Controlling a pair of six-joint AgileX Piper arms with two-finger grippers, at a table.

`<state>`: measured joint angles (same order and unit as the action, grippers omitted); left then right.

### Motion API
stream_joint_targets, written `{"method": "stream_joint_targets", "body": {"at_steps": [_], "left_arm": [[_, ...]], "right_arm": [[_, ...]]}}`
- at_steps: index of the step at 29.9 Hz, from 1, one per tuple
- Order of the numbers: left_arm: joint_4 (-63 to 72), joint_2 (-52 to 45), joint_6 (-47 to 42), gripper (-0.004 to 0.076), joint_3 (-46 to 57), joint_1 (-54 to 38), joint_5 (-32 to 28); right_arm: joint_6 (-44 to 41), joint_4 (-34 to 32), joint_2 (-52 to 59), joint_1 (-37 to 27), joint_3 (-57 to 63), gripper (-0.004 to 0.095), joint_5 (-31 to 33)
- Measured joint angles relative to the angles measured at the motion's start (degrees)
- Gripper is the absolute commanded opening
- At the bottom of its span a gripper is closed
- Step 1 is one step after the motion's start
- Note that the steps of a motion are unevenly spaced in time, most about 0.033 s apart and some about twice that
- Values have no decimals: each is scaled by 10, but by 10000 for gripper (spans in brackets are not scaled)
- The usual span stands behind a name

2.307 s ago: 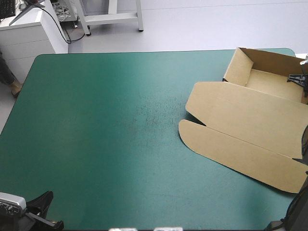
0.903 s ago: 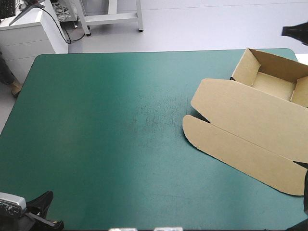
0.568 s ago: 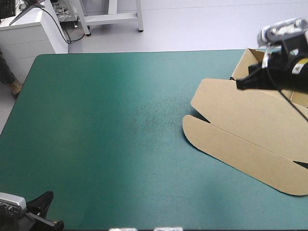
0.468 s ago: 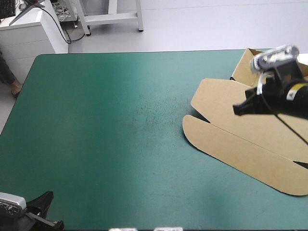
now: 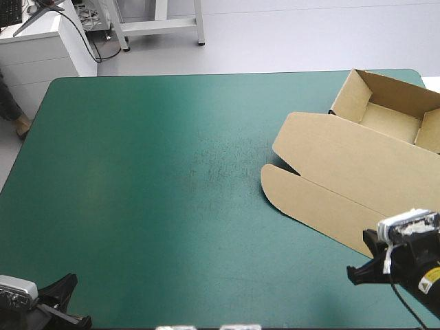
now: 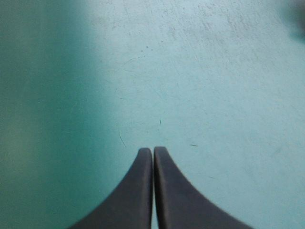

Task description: Fold the box

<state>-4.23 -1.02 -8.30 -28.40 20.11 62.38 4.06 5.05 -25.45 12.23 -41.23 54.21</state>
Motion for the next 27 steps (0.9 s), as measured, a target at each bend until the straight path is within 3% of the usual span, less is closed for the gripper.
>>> {"method": "stream_joint_targets", "body": {"at_steps": [10, 27], "left_arm": [[18, 0, 0, -8, 0, 0, 0], [22, 0, 0, -8, 0, 0, 0]], "right_arm": [[-3, -2, 158, 0, 130, -13, -32], [-3, -2, 174, 0, 144, -13, -39]]}}
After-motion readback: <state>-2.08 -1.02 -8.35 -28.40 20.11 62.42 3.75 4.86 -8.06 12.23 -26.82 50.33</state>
